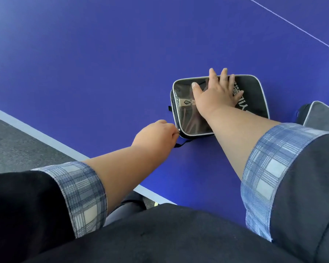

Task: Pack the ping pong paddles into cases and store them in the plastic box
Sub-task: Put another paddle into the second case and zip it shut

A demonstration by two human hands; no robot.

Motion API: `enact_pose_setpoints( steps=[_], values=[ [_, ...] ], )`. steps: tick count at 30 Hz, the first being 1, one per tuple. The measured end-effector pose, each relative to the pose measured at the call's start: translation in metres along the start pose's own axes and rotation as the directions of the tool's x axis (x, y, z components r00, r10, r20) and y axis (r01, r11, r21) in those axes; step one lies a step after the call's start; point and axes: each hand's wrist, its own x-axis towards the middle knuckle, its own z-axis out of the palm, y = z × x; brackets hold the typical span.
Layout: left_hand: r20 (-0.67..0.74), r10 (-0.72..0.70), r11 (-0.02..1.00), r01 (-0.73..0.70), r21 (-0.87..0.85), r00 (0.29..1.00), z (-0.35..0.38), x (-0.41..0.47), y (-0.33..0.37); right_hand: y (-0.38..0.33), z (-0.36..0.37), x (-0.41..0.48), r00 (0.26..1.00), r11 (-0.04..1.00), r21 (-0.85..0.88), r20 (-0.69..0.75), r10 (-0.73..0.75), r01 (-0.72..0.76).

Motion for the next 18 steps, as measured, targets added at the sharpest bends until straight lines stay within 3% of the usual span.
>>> enact_pose_setpoints(
  steps=[4,14,18],
  values=[
    [0.063,0.045,0.999,-0.045,0.010,0.997,0.007,-0.011,0.013,-0.002,0.000,0.001,1.000,1.000,0.002,0.003,0.008,-0.008],
    [0.014,-0.001,0.995,0.002,-0.104,1.000,0.026,-0.008,0.040,-0.002,-0.008,-0.002,0.998,0.999,0.032,0.060,-0.003,0.001],
    [0.015,-0.062,0.988,0.064,-0.143,0.998,0.030,-0.009,0.036,0.005,-0.019,-0.002,0.995,0.981,0.191,0.095,-0.042,0.023]
  ],
)
